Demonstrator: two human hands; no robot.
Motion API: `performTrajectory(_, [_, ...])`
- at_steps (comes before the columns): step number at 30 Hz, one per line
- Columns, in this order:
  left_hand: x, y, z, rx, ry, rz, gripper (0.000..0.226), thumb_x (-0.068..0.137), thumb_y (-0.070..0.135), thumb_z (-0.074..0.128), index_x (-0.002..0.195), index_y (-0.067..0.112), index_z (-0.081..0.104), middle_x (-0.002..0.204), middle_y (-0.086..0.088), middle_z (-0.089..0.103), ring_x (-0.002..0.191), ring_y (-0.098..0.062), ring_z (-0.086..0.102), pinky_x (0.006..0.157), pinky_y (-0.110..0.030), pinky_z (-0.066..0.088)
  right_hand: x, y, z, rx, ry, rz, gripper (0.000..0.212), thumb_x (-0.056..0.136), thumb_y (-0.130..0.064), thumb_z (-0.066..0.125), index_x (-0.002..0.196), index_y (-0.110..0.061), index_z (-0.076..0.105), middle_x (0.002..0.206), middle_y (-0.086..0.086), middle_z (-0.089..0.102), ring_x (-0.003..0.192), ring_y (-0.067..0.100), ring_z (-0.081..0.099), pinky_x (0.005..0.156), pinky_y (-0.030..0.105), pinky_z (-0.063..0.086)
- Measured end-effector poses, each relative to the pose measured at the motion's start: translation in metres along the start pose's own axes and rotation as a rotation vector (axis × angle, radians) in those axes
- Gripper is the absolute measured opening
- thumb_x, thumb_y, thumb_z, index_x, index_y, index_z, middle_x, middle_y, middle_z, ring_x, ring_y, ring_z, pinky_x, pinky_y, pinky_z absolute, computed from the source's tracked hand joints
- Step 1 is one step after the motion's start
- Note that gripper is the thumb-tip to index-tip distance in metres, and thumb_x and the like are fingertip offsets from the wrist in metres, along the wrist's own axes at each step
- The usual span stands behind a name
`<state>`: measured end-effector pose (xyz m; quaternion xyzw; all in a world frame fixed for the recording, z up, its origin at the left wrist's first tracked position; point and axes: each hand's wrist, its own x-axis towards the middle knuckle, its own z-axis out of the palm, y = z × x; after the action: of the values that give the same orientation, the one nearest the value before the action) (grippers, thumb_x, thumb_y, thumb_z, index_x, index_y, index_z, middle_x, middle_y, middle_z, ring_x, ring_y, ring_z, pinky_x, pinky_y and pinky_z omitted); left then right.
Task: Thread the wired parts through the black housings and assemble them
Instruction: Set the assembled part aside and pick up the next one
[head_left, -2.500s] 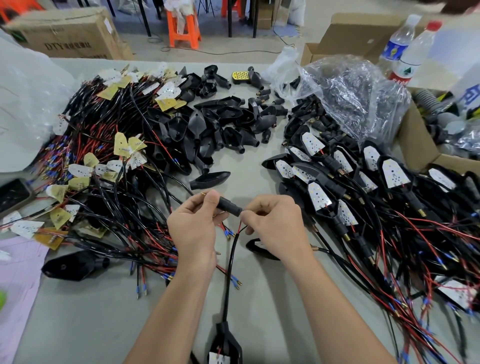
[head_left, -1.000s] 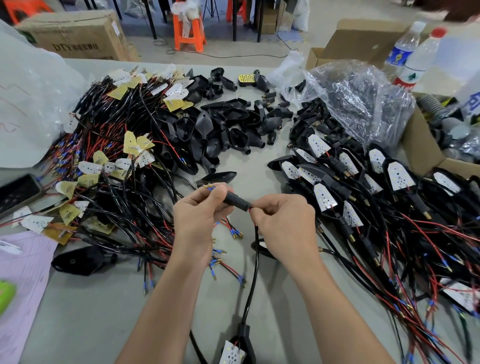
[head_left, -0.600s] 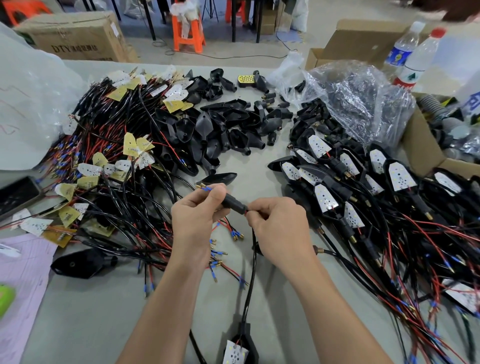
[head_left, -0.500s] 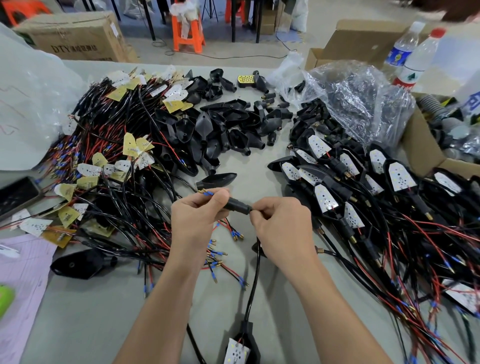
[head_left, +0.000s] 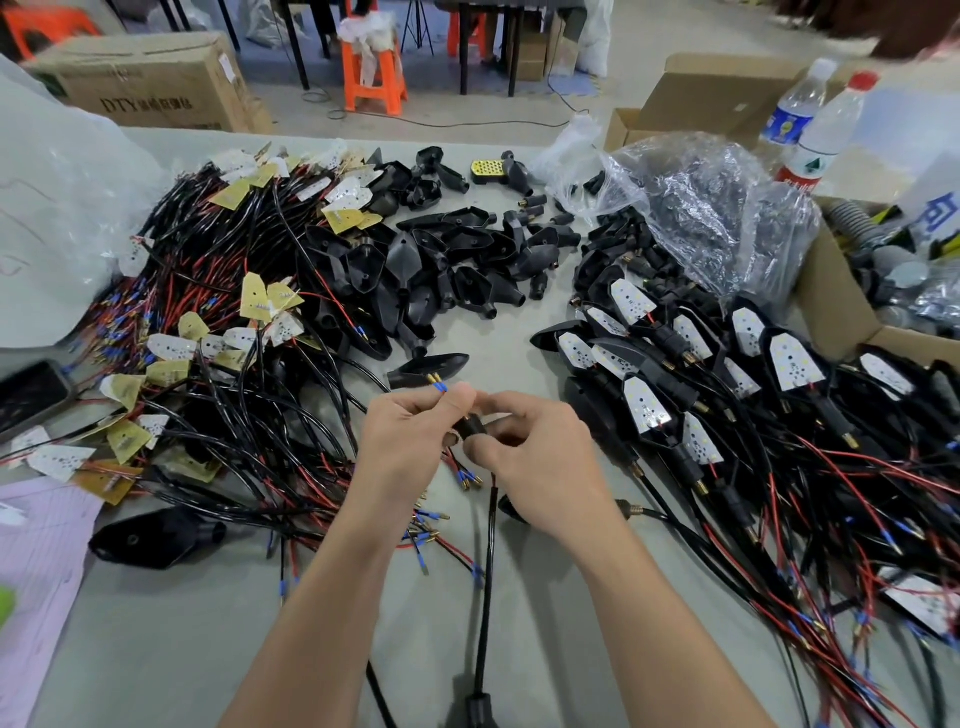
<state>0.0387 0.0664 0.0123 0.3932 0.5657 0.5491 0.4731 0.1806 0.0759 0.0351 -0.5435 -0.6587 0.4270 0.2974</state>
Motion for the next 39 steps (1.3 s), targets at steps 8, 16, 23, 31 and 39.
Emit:
performTrajectory(8, [0.021,0.021,0.005,0.062,0.143,0.156,0.036,0.096,0.022,0.069,0.061,0.020,0.078,0.062,0.001,0.071,0.050,-0.002,0.050,0.050,-0.013,0.040,-0.002,-0.005,0.011,0.054,-0.083,0.061,0.005,0.085,-0.025,0.077,0.088,-0.025,0.073,0.072,0.001,0.074,0.060,0.015,0.057,0.060,0.033,0.048])
performTrajectory(16, [0.021,0.016,0.020,0.127,0.197,0.258,0.030,0.088,0.034,0.066,0.061,0.027,0.075,0.062,-0.004,0.070,0.074,-0.028,0.072,0.076,-0.040,0.060,0.002,-0.015,-0.001,-0.168,-0.206,0.036,0.011,0.087,-0.025,0.071,0.087,-0.024,0.060,0.074,0.001,0.076,0.073,0.023,0.071,0.075,0.038,0.058])
performTrajectory(23, [0.023,0.020,0.013,-0.151,0.254,0.124,0.037,0.102,0.022,0.062,0.071,0.013,0.079,0.061,0.006,0.066,0.053,-0.003,0.052,0.051,-0.013,0.041,0.000,-0.004,0.008,-0.026,-0.049,-0.009,0.013,0.090,-0.017,0.068,0.091,-0.030,0.063,0.070,-0.005,0.072,0.053,0.006,0.053,0.056,0.019,0.042])
performTrajectory(31, [0.027,0.026,0.008,-0.053,0.173,0.097,0.019,0.096,0.014,0.069,0.085,0.022,0.082,0.079,0.003,0.077,0.064,-0.004,0.059,0.064,-0.021,0.050,-0.007,0.006,0.011,0.208,-0.100,0.133,0.025,0.089,-0.003,0.065,0.107,-0.020,0.070,0.066,0.002,0.074,0.048,0.007,0.061,0.052,0.020,0.046])
performTrajectory(39, [0.019,0.013,-0.001,-0.121,0.030,-0.068,0.024,0.094,0.003,0.068,0.098,0.022,0.082,0.091,0.001,0.076,0.087,-0.013,0.060,0.091,-0.036,0.048,-0.012,0.014,0.014,0.228,-0.024,0.116,0.036,0.086,-0.002,0.062,0.108,-0.029,0.069,0.064,0.005,0.073,0.051,0.011,0.056,0.054,0.018,0.044])
